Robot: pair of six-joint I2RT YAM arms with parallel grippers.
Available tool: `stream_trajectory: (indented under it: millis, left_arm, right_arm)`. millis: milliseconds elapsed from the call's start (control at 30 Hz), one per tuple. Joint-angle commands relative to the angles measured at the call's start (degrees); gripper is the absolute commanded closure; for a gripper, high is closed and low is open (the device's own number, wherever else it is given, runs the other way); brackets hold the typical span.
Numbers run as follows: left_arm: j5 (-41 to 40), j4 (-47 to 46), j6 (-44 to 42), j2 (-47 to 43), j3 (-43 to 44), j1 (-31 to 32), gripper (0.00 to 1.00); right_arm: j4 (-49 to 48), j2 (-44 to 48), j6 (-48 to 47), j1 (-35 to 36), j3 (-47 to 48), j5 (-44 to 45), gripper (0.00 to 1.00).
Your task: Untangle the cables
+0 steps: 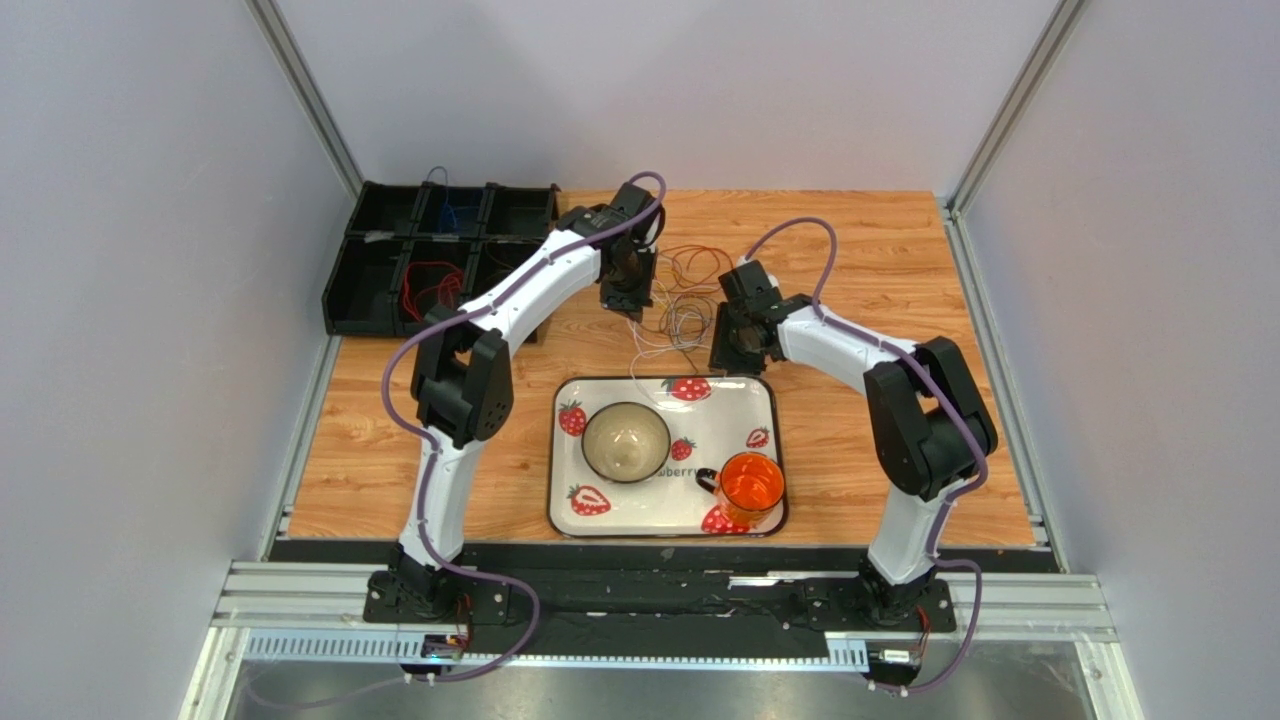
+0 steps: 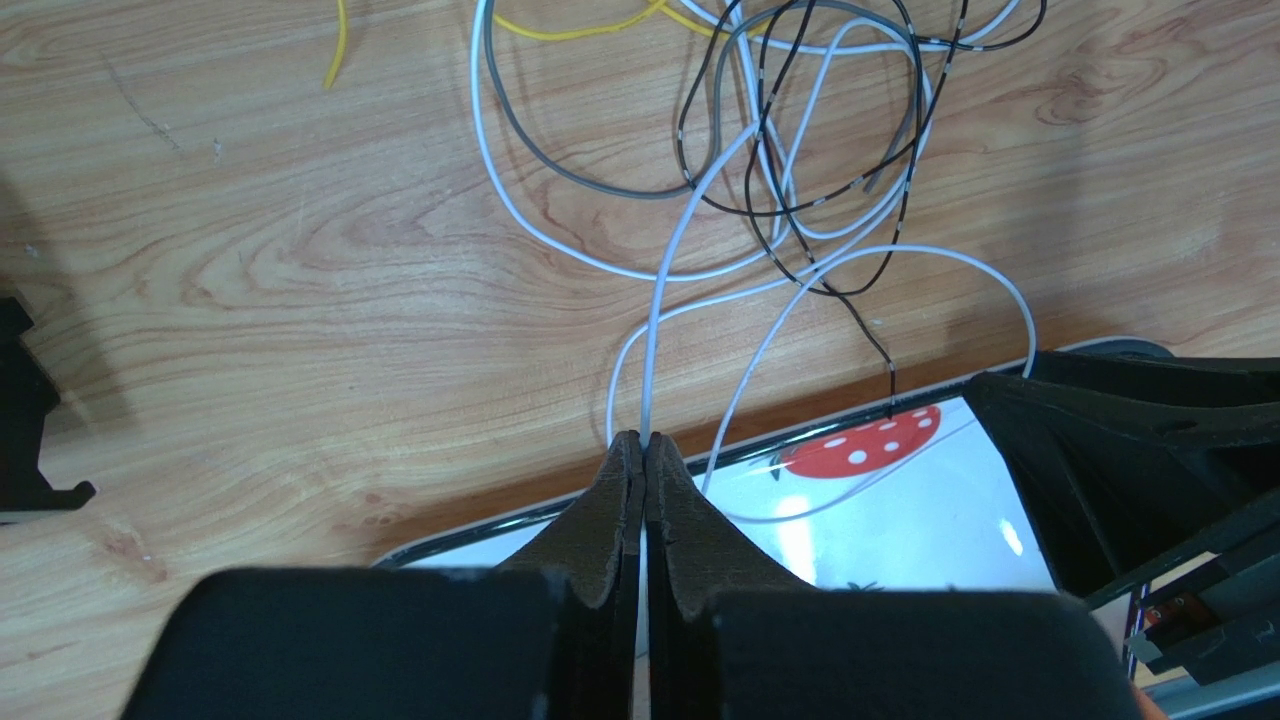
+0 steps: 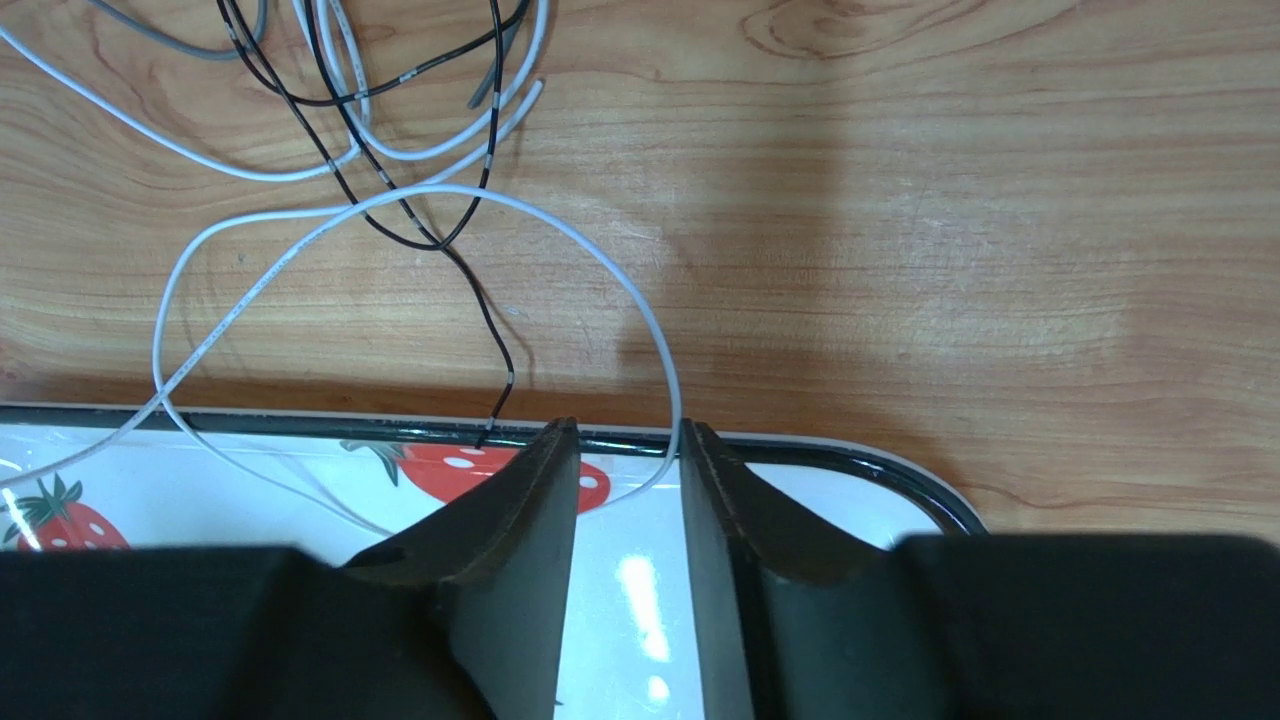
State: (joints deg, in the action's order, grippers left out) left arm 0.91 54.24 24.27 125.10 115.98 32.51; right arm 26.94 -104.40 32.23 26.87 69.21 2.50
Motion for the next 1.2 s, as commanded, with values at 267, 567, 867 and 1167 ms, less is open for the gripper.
stream_trajectory:
  millis: [267, 567, 867, 1167]
  left_arm:
    - [-0.82, 0.52, -0.98, 0.67, 2.23, 0.01, 1.00]
    - [-0.82, 0.52, -1.24, 0.41, 2.05, 0.01, 1.00]
    - [0.06, -0.36, -2.03, -1.25, 1.35, -0.08, 0.45]
    - [1.99, -8.79, -4.23, -13.62, -6.46, 0.18, 0.42]
  right_arm:
    - [-0.13, -2.30, -1.55, 0.11, 4.97, 0.57, 0.90]
    - [-0.04, -2.74, -2.08, 0.20, 6.20, 1.72, 1.00]
    - [0.74, 0.68, -2.52, 0.20, 6.99, 0.31, 1.00]
    - [5.75, 5.78, -2.79, 0.20, 15.24, -3.99, 1.00]
